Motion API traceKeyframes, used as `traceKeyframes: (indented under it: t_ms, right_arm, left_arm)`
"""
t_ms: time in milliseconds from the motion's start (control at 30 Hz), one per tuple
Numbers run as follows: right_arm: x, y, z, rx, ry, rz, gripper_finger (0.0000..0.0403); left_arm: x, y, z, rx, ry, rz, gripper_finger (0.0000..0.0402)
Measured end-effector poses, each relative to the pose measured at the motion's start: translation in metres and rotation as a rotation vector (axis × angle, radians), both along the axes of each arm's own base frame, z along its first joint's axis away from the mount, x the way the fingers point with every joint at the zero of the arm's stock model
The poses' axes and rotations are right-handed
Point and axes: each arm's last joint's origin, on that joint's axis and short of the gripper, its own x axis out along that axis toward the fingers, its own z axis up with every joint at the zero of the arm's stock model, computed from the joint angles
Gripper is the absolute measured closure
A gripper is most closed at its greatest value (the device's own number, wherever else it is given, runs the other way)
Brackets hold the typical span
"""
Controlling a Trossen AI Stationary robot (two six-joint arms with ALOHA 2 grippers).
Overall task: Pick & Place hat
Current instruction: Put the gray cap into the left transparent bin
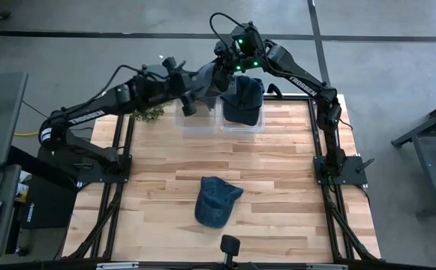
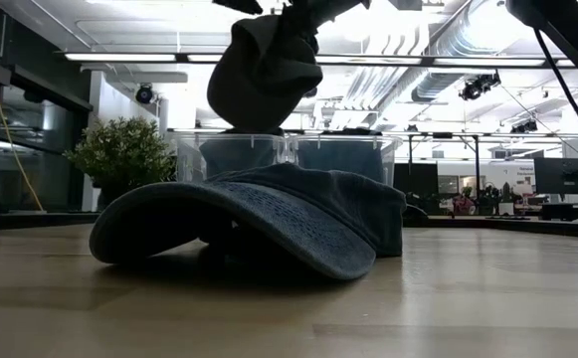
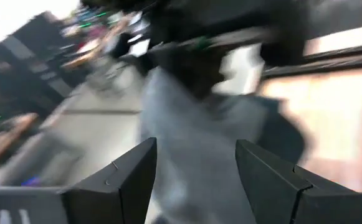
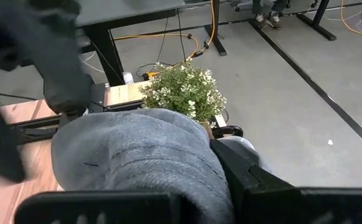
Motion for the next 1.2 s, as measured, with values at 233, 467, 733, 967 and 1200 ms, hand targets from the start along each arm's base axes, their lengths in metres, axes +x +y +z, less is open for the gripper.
traceKeyframes:
  t_ms: [233, 467, 733, 967, 1200]
  right_arm:
    - [0.0, 0.0, -0.001, -0.015, 0.016, 0.007, 0.0364]
    - [-0.001, 0.0, -0.003, -0.018, 0.031, 0.012, 0.0364]
    - [-0.003, -0.002, -0.003, -0.023, 0.031, 0.013, 0.0364]
    - [0.001, 0.001, -0.002, -0.029, 0.019, 0.026, 0.0364]
    - [0.005, 0.007, -0.002, -0.015, 0.002, 0.08, 0.0364]
  left_arm:
    - [0.022, 0.003, -0.014, 0.046, 0.05, 0.106, 0.0188]
    - [0.032, 0.006, -0.016, 0.053, 0.013, 0.115, 0.0188]
    - [0.031, 0.008, -0.013, 0.076, -0.009, 0.175, 0.0188]
    - [0.041, 0.01, -0.024, 0.065, 0.031, 0.168, 0.0188]
    - [0.045, 0.014, -0.028, 0.085, 0.046, 0.247, 0.0188]
